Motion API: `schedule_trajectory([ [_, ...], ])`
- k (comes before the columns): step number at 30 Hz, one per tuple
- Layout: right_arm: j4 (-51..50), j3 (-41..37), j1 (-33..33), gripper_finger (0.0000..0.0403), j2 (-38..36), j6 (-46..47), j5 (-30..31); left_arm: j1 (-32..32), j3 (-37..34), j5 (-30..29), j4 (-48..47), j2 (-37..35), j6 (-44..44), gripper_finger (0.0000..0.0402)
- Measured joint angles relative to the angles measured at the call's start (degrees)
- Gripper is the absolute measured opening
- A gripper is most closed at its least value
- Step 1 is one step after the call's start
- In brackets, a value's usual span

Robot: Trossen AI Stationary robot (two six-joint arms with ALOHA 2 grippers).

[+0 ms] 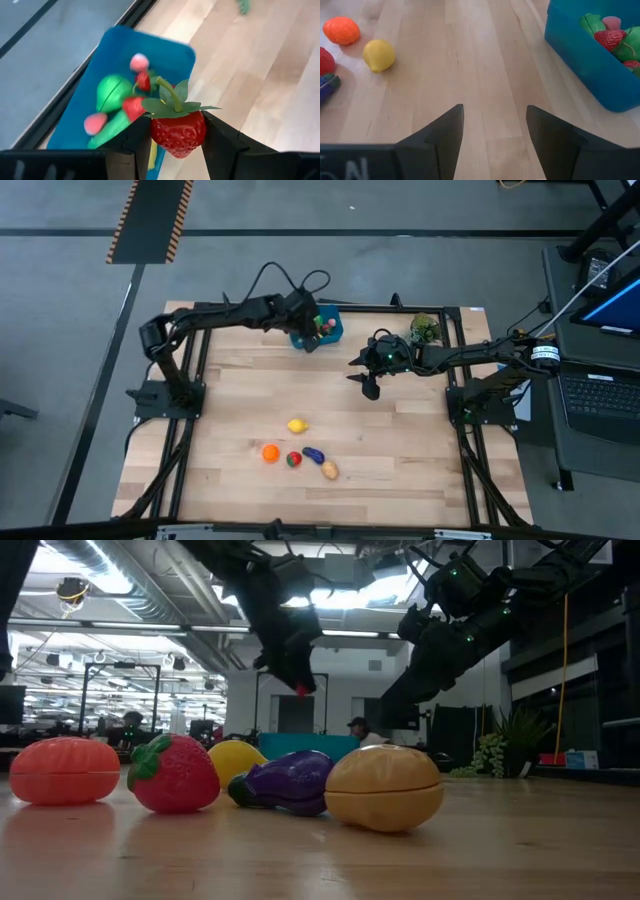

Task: Pick and placing Produce into tupperware
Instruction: Put the strawberry into the blue bin

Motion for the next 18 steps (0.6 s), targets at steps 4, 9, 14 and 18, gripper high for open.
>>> schedule_trajectory([
  [4, -0.4, 0.0, 0.0, 0.0218, 0.0, 0.0, 0.0, 1.0, 2.2, 3.8, -0.3, 1.0, 1.4, 0.0134],
  [9, -1.0, 0.0, 0.0, 0.0218, 0.0, -0.2, 0.0, 1.8, 2.6, 5.0, -0.8, 1.8, 1.6, 0.0134],
  [14, -1.1, 0.0, 0.0, 0.0218, 0.0, -0.2, 0.0, 2.4, 2.7, 6.7, 0.2, 3.0, 1.7, 0.0134],
  [18, -1.2, 0.0, 0.0, 0.0218, 0.0, -1.1, 0.0, 3.4, 2.7, 8.5, 1.9, 3.8, 2.7, 0.0134],
])
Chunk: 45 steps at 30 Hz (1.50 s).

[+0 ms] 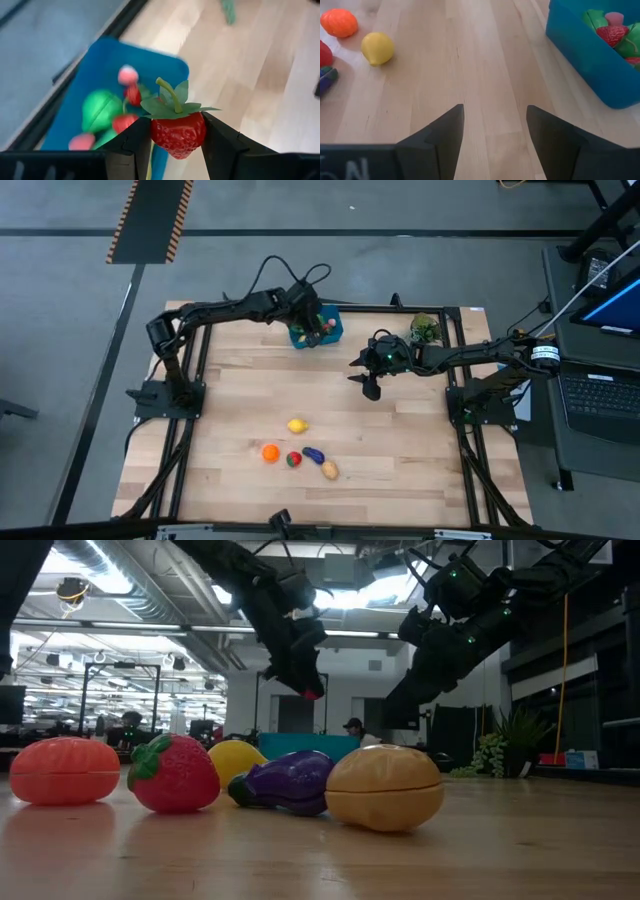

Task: Pick and placing Produce into tupperware
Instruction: Put the strawberry into the blue bin

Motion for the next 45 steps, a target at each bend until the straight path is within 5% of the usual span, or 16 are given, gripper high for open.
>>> schedule_trajectory([
  [35, 0.0, 0.0, 0.0, 0.0218, 0.0, -0.6, -0.1, 4.1, 5.9, 5.2, 1.4, 2.3, -1.6, 0.0134],
  [45, -1.2, 0.0, 0.0, 0.0218, 0.0, -2.0, 0.0, 4.3, 21.2, 5.7, -12.0, 14.2, 2.9, 0.0134],
])
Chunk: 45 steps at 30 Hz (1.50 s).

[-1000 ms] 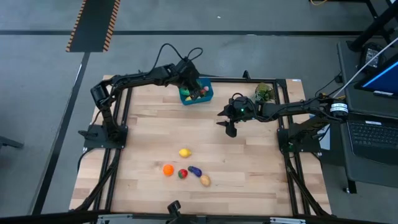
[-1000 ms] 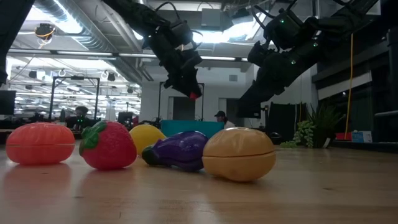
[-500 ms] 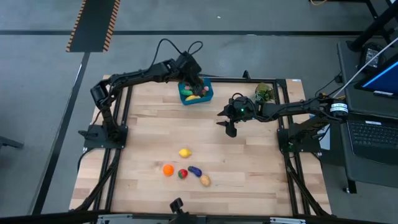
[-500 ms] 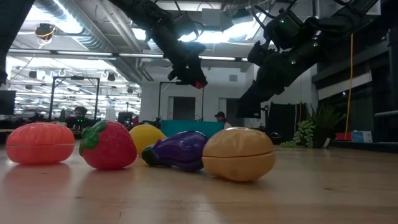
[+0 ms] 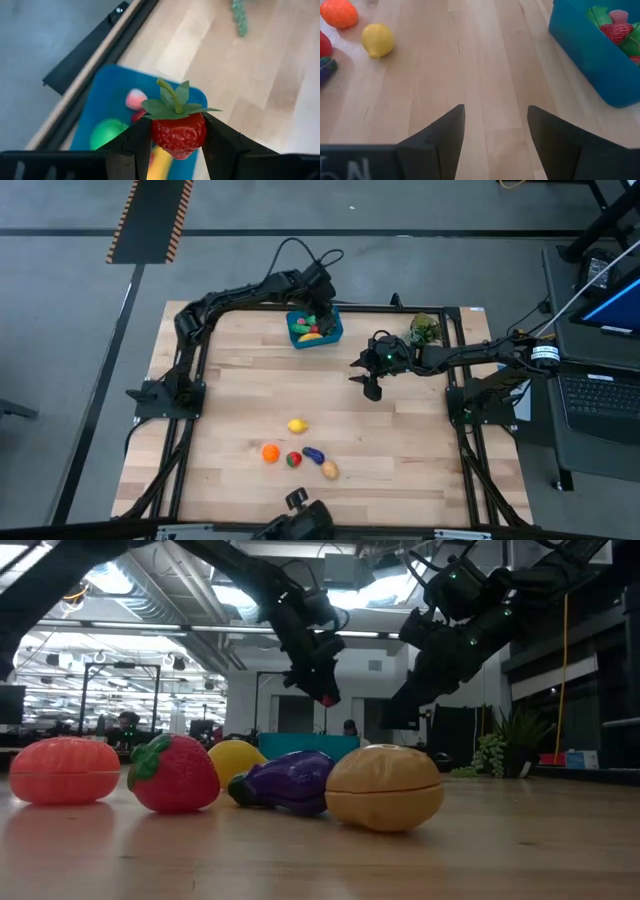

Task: Pick and placing Produce into tupperware
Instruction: Put the strawberry into the blue bin

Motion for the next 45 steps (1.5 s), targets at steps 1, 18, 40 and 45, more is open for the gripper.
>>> schedule_trajectory([
  [1, 0.0, 0.0, 0.0, 0.0218, 0.0, -0.3, 0.0, 0.0, 1.1, -0.1, -0.5, 0.8, 0.5, 0.0134],
  [18, 0.3, 0.0, -0.1, 0.0218, 0.0, -1.2, 0.0, 0.1, 4.0, 1.5, -1.7, 5.8, 2.0, 0.0134],
  [40, -0.1, 0.0, -0.1, 0.0218, 0.0, -1.0, 0.0, -0.2, 4.0, 2.6, -0.7, 7.9, 2.0, 0.0134],
  [45, -0.1, 0.0, -0.1, 0.0218, 0.0, 0.0, -0.1, -0.2, 4.0, 3.1, 0.1, 10.4, 2.1, 0.0134],
])
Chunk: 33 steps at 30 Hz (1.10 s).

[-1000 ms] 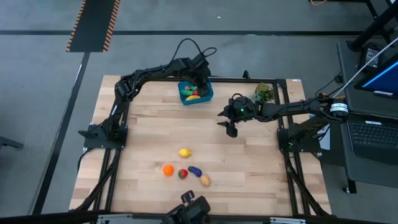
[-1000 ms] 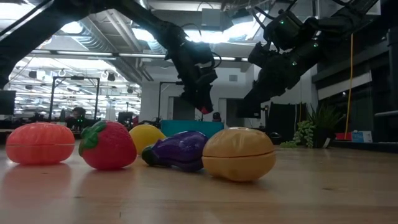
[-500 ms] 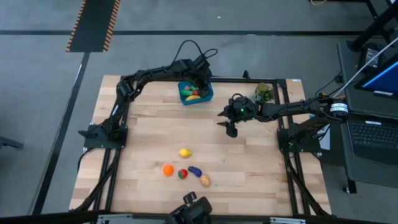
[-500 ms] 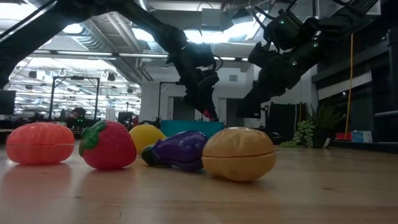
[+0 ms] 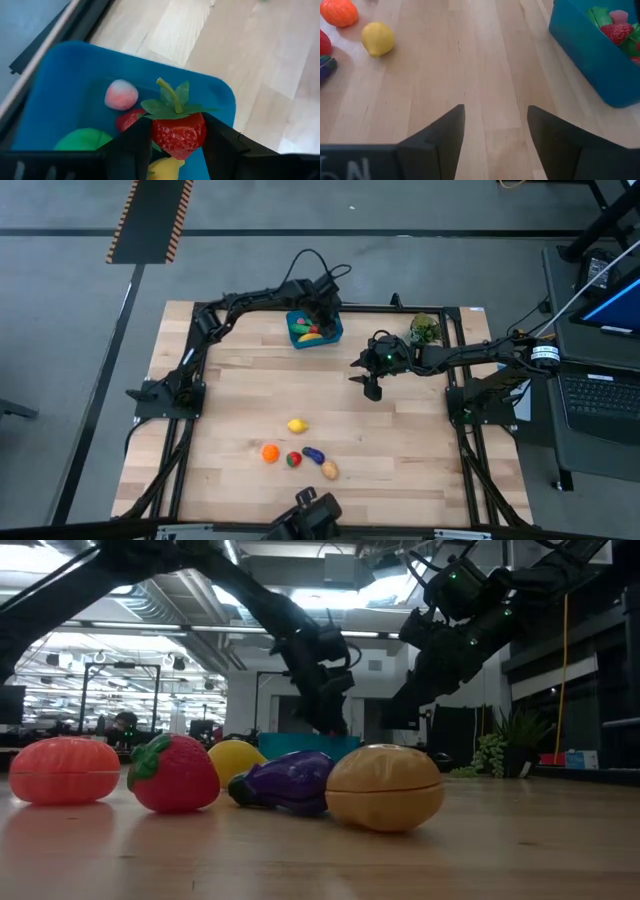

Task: Pick and placing Produce into tupperware
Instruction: Put the strawberry into the blue bin, then put the lemon into the blue bin

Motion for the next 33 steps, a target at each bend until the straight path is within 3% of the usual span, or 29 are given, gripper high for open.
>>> schedule_trajectory([
  [15, 0.0, 0.0, 0.0, 0.0218, 0.0, -1.2, -0.1, 0.4, 0.0, 1.7, 0.6, 2.6, 0.8, 0.0135],
  [23, 0.0, 0.0, 0.0, 0.0218, 0.0, -1.3, -0.1, 0.0, 0.0, 1.6, 0.5, 2.3, 1.6, 0.0226],
  [33, 0.0, 0.0, 0.0, 0.0218, 0.0, -1.4, -0.1, 0.4, 0.0, 1.3, -4.9, -2.0, 2.7, 0.0231],
])
